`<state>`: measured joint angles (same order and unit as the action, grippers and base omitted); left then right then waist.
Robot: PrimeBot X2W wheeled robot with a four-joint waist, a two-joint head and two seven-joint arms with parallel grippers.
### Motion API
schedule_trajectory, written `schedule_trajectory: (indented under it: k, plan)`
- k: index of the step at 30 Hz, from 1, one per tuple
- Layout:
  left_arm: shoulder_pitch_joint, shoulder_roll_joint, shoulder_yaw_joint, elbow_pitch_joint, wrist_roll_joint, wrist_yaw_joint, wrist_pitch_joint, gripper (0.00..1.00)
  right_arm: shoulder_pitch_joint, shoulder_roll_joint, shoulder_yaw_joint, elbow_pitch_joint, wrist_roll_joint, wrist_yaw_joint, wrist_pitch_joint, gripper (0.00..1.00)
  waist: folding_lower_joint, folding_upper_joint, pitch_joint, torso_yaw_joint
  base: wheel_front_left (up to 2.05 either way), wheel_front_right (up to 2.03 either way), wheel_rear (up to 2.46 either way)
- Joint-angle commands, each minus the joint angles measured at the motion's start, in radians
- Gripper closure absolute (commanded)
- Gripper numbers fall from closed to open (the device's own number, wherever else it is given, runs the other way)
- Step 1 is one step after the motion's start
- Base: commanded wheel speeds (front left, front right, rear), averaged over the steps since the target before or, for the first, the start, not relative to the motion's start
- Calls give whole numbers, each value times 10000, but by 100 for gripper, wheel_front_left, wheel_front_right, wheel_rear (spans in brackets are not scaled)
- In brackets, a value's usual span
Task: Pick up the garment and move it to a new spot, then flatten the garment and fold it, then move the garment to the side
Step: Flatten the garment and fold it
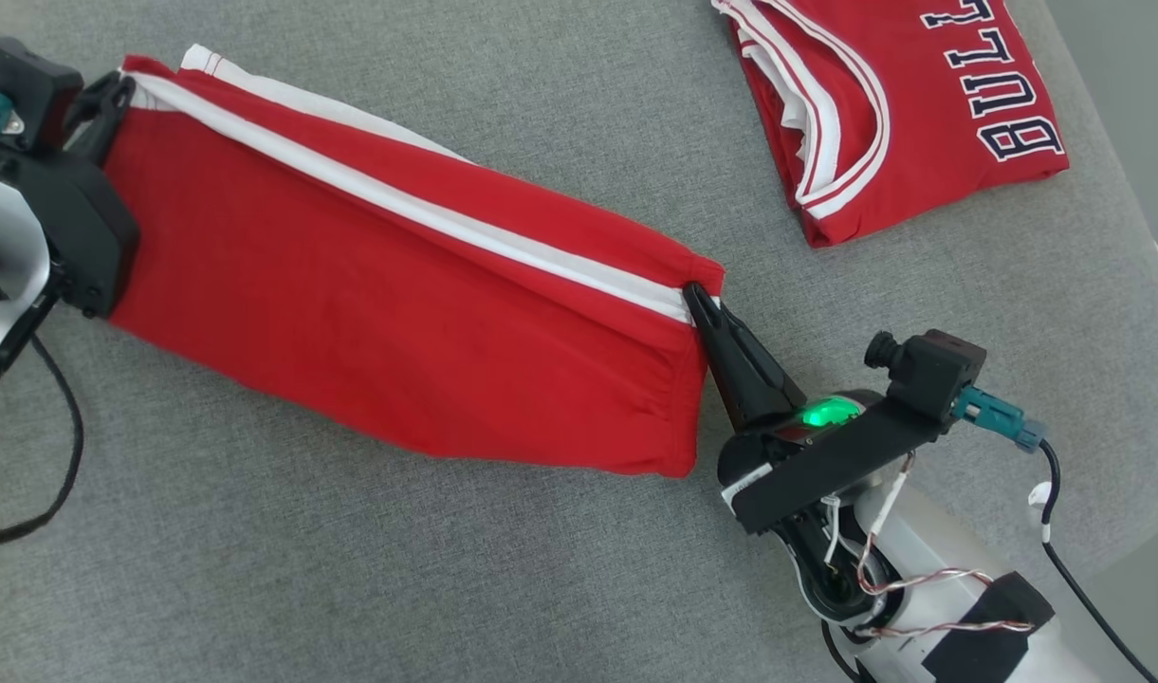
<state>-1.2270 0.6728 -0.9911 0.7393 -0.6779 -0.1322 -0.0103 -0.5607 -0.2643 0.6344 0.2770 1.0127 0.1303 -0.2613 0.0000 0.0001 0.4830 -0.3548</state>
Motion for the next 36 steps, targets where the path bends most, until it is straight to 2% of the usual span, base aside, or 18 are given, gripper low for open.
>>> schedule_trajectory:
  k: [1,2,3,4,5,13,19,23,27,30,33,36]
  plan:
    - [-133,-55,-67,213,-117,35,-197,100,-130,104,-39,61,-141,4,-44,100,0,-1,38,20,0,0,0]
    - [-210,-101,-143,302,-118,34,-334,100,-127,148,-86,90,-217,4,-44,91,0,-1,57,25,0,0,0]
    - [-303,-138,-213,415,-104,34,-477,71,-149,182,-115,117,-297,4,-43,70,0,-1,72,29,0,0,0]
    - [-352,-204,-273,473,-89,33,-652,43,-177,218,-153,141,-355,4,-43,38,0,-1,77,35,0,0,0]
    - [-378,-254,-324,547,-74,33,-847,0,-202,250,-190,158,-424,4,-43,0,0,-1,69,43,0,0,0]
    - [0,-621,-596,1351,-470,32,-1719,0,8,272,-482,345,-551,4,-43,0,0,-1,-454,143,0,0,0]
    - [521,-780,-295,1551,-887,140,-2453,0,528,60,-1593,-98,-1529,4,-43,0,0,-1,-1334,325,0,0,0]
    - [1183,-692,541,686,-651,694,-2556,0,1013,336,-2827,-591,-2164,4,-41,0,0,-1,-1795,481,0,0,0]
    - [2434,-532,1991,-885,-114,1464,-2544,0,1450,549,-3769,-1120,-3246,4,-43,0,0,-1,-2105,651,0,0,0]
    - [3484,-640,2955,-1890,356,1817,-2546,0,1795,632,-4287,-1573,-4268,4,-43,0,0,-1,-2234,805,0,0,0]
    - [4474,-929,3833,-2664,821,2033,-2547,0,2317,1044,-5107,-2004,-5041,4,-41,0,0,-1,-2294,967,0,0,0]
    - [5283,-1311,4502,-3054,1186,1933,-2546,0,2857,1353,-5770,-2480,-5809,4,-43,0,0,-1,-2336,1089,0,0,0]
